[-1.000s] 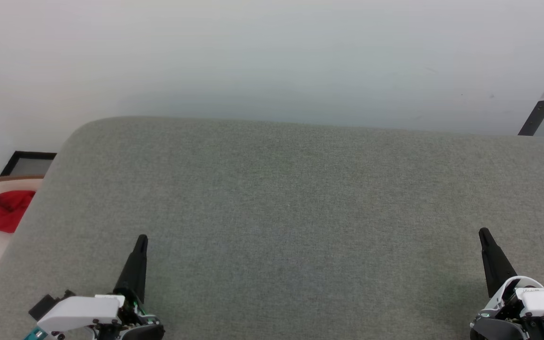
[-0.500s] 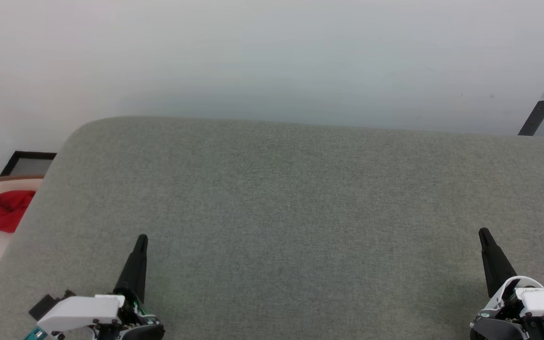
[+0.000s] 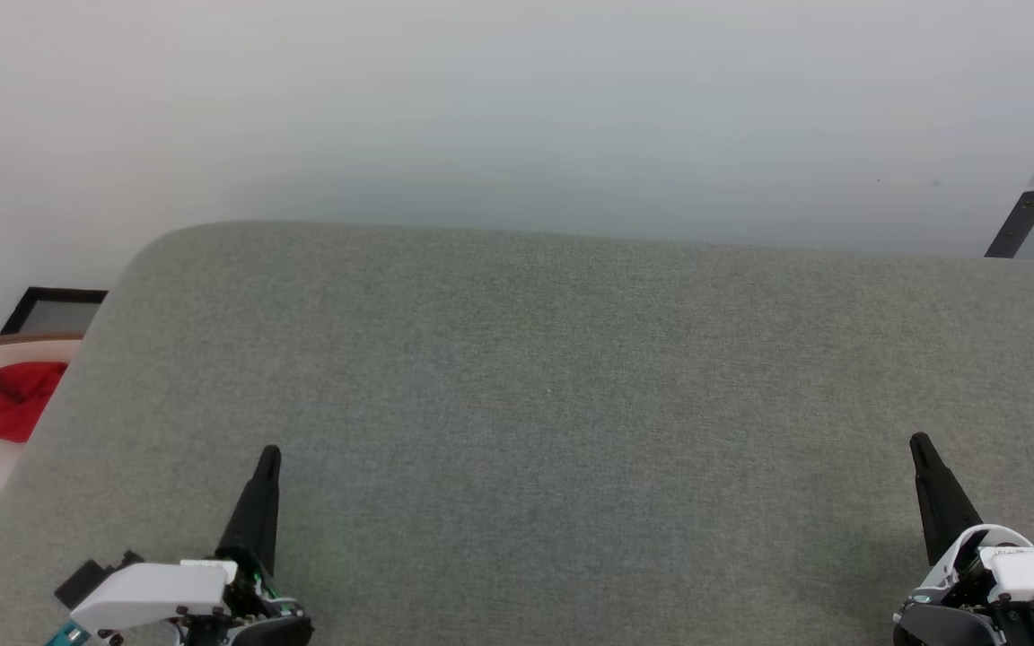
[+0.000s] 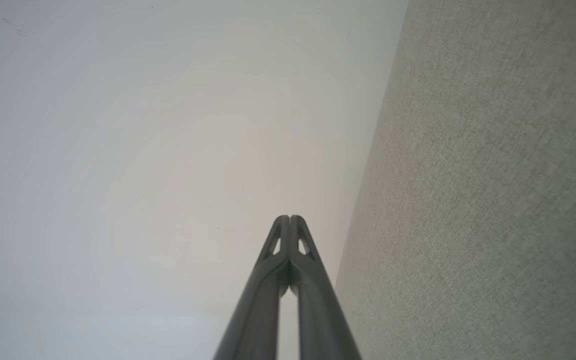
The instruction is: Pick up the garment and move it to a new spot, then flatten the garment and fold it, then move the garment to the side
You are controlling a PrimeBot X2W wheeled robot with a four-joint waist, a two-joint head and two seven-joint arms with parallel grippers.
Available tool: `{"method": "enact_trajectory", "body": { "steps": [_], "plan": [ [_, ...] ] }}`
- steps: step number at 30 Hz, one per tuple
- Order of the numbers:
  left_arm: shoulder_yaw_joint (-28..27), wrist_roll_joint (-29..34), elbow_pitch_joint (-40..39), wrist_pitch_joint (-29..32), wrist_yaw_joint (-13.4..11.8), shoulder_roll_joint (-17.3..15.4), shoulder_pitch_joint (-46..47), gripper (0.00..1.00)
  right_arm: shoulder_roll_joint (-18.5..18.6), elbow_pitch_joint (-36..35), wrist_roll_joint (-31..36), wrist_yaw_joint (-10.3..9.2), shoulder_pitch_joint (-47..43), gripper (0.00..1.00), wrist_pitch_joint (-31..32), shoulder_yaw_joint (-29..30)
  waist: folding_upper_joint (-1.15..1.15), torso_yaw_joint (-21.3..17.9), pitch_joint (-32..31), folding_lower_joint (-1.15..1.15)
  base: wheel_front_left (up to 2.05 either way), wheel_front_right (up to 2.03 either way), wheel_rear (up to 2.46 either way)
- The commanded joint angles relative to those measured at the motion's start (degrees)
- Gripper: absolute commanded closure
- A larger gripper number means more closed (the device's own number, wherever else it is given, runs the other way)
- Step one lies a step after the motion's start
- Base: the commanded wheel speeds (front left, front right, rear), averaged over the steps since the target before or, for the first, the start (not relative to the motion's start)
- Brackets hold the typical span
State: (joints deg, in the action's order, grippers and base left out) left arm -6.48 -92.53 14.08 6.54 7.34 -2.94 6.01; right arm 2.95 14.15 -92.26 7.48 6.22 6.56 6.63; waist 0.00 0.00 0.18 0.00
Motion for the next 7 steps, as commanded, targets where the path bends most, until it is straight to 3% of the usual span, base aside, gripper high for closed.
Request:
{"method": "enact_trajectory", "body": {
  "steps": [1, 7],
  "plan": [
    [-0.15, 0.20, 0.07, 0.15, 0.28, 0.06, 0.53, 1.00, -0.18, 0.01, -0.25, 0.02, 0.14, 1.00, 0.03, -0.17, 0.00, 0.00, 0.00, 0.00, 0.00, 0.00, 0.00],
    [-0.16, 0.21, 0.07, 0.16, 0.29, 0.07, 0.53, 1.00, -0.18, 0.01, -0.26, 0.02, 0.14, 1.00, 0.03, -0.18, 0.00, 0.00, 0.00, 0.00, 0.00, 0.00, 0.00]
  ]
}}
